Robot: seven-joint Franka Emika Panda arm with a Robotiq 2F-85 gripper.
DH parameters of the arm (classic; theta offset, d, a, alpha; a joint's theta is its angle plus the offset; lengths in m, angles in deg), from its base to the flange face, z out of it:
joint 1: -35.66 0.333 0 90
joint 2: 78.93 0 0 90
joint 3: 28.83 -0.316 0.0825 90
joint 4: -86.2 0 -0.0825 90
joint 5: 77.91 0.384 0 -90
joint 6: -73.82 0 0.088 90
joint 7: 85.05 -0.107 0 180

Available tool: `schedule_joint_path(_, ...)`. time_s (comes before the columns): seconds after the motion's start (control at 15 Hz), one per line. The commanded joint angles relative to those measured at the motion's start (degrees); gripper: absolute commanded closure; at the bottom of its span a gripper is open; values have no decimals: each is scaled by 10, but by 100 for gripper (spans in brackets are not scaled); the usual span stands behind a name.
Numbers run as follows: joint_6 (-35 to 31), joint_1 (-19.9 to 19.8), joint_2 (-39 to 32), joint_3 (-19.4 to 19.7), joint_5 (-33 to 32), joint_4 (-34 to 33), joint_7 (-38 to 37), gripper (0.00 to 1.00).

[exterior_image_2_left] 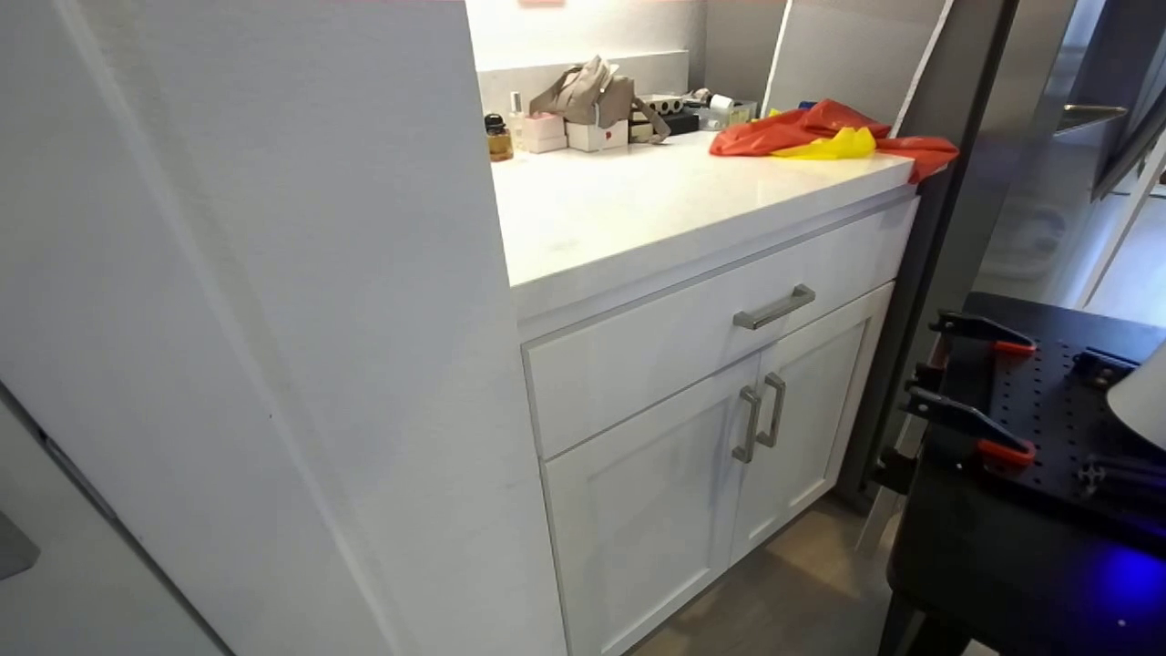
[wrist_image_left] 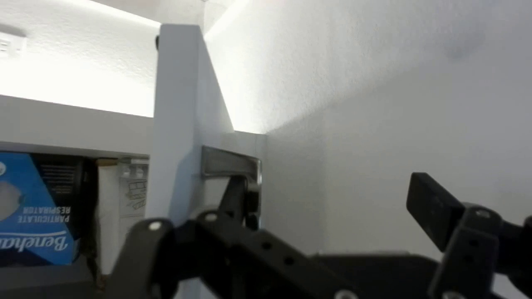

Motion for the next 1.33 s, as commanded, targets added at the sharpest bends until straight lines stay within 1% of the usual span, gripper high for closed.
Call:
schedule_joint_path(0.0, 59, -65, 2, -59, -69, 0, -30, 0)
schedule_joint_path(0.07, 33, -64, 5, -57, -31, 5, -92, 0)
schedule_joint_path(0.13, 47, -79, 10, -68, -36, 7, -121, 0)
schedule_joint_path(0.2, 26, 0, -4, -26, 20, 12, -45, 0)
schedule_joint_path(0.27, 46, 8, -1, -22, 39, 12, -40, 0)
schedule_joint_path(0.33, 73, 24, 0, -10, 64, 7, -21, 0)
schedule_joint_path(0.4, 123, 30, 5, -5, 73, 3, -11, 0)
schedule_joint_path(0.47, 175, 27, 13, -2, 68, -1, -5, 0)
schedule_joint_path(0.67, 317, 53, 23, 24, 68, -16, 15, 0)
schedule_joint_path(0.87, 458, 63, 25, 45, 57, -39, 43, 0)
schedule_joint_path(0.93, 505, 42, 22, 40, 61, -53, 62, 0)
schedule_joint_path(1.13, 637, 26, 2, 50, 32, -96, 103, 0)
schedule_joint_path(1.2, 666, 20, -1, 52, 18, -105, 117, 0)
schedule_joint_path(1.27, 667, 14, 2, 51, 3, -108, 127, 0)
